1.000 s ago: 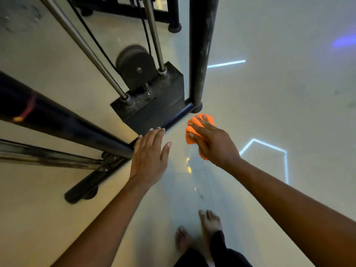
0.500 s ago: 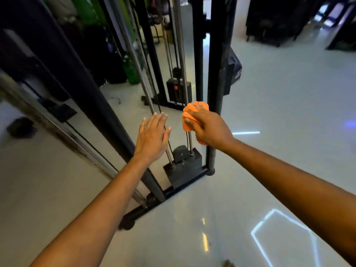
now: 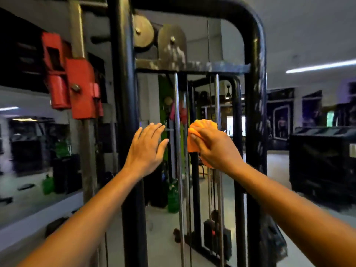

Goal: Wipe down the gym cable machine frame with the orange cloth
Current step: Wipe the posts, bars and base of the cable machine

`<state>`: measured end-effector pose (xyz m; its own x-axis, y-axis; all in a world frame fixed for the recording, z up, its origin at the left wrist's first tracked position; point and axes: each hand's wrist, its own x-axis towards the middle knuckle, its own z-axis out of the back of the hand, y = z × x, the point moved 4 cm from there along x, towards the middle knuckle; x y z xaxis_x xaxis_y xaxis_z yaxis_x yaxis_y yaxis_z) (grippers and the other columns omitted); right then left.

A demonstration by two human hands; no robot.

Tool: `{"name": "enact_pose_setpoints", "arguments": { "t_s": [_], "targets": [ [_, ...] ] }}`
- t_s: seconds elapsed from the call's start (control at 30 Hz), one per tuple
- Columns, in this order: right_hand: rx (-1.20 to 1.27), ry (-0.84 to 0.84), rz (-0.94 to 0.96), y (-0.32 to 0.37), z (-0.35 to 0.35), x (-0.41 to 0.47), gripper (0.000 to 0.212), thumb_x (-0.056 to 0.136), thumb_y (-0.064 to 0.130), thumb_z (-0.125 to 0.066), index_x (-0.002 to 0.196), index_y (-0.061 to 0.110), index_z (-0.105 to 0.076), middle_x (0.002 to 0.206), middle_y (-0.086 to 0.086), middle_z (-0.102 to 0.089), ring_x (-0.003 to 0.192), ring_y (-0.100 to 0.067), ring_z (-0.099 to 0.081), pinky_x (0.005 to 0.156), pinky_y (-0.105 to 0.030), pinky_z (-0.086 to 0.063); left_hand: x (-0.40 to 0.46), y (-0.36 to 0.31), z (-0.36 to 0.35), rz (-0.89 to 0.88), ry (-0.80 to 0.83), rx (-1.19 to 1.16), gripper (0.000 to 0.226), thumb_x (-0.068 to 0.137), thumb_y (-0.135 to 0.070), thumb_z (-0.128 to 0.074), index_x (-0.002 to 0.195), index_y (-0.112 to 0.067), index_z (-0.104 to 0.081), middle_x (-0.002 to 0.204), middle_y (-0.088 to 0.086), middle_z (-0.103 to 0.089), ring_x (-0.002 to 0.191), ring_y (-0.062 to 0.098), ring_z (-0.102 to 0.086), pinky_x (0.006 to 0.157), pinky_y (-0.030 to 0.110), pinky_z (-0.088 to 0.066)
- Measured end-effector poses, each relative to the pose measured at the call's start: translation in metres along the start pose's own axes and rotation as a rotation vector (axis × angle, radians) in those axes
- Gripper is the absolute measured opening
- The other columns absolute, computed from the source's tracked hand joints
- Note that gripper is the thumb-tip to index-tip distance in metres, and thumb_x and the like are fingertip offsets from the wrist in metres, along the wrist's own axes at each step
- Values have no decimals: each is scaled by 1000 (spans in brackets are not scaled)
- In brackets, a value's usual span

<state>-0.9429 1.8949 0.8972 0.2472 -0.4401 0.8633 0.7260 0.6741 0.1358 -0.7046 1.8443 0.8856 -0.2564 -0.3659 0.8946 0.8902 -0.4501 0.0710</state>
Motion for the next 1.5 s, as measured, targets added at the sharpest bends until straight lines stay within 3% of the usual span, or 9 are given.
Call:
{"name": "enact_pose_setpoints", "arguments": {
  "t_s": [0.43, 0.57, 0.63, 0.7, 0.8, 1.03, 1.2, 1.37, 1.5],
  "targets": [
    [-114, -267, 238, 43, 10, 240, 34, 112, 47, -52, 138, 30, -66, 132, 2, -67, 114, -19, -63, 92, -35, -54, 211, 100, 88, -90, -274, 135, 53, 111, -41, -48, 159, -17, -48, 163, 4, -48, 156, 25, -38, 130, 56, -24],
    [-172, -300, 252, 49, -15, 290, 40, 113, 50, -50, 147, 31, -60, 151, -3, -58, 134, -27, -56, 104, -43, -51, 246, 130, 90, -133, -302, 150, 53, 113, -35, -43, 162, -15, -45, 172, 3, -36, 164, 23, -22, 134, 50, -12],
    [-187, -294, 235, 44, -31, 311, 45, 113, 51, -47, 153, 30, -56, 162, -4, -50, 149, -30, -43, 120, -53, -40, 257, 143, 87, -165, -311, 113, 56, 112, -36, -34, 163, -15, -44, 177, 0, -28, 166, 19, -11, 135, 44, -3],
    [-292, -307, 207, 32, -48, 329, 55, 114, 57, -37, 162, 33, -45, 178, -2, -27, 166, -30, -14, 134, -62, -7, 263, 151, 84, -201, -329, 26, 59, 111, -39, -29, 163, -17, -44, 178, -4, -22, 167, 14, -1, 134, 39, 6],
    [-434, -404, 122, 16, -75, 342, 63, 111, 68, -19, 169, 43, -27, 182, 6, 7, 166, -25, 20, 126, -63, 24, 264, 158, 78, -224, -363, -76, 58, 111, -37, -28, 164, -19, -42, 179, -7, -20, 166, 8, 3, 132, 33, 13],
    [-484, -461, 239, 37, -104, 346, 61, 114, 62, -16, 171, 41, -21, 182, 6, 4, 167, -21, 15, 133, -60, 3, 265, 164, 81, -242, -371, -169, 56, 113, -35, -29, 167, -24, -36, 179, -10, -16, 164, 0, 5, 131, 29, 11],
    [-350, -516, 52, 9, -88, 336, 62, 113, 65, -18, 171, 43, -22, 182, 1, 9, 167, -25, 15, 135, -56, 5, 265, 163, 78, -228, -371, -158, 54, 112, -34, -30, 164, -24, -41, 179, -10, -15, 164, 1, 6, 131, 30, 13],
    [-368, -526, 350, 50, -123, 342, 60, 117, 47, -31, 172, 23, -27, 181, -2, -16, 169, -19, -1, 136, -49, -6, 264, 160, 80, -216, -351, -166, 56, 111, -36, -29, 165, -25, -39, 179, -10, -16, 164, 2, 6, 134, 37, 9],
    [-514, -517, 265, 1, -93, 337, 63, 116, 56, -20, 174, 32, -15, 183, -1, 1, 168, -24, 10, 136, -54, -7, 262, 157, 82, -216, -320, -137, 59, 109, -38, -28, 166, -23, -39, 180, -10, -12, 164, 2, 8, 133, 35, 10]
  ]
}}
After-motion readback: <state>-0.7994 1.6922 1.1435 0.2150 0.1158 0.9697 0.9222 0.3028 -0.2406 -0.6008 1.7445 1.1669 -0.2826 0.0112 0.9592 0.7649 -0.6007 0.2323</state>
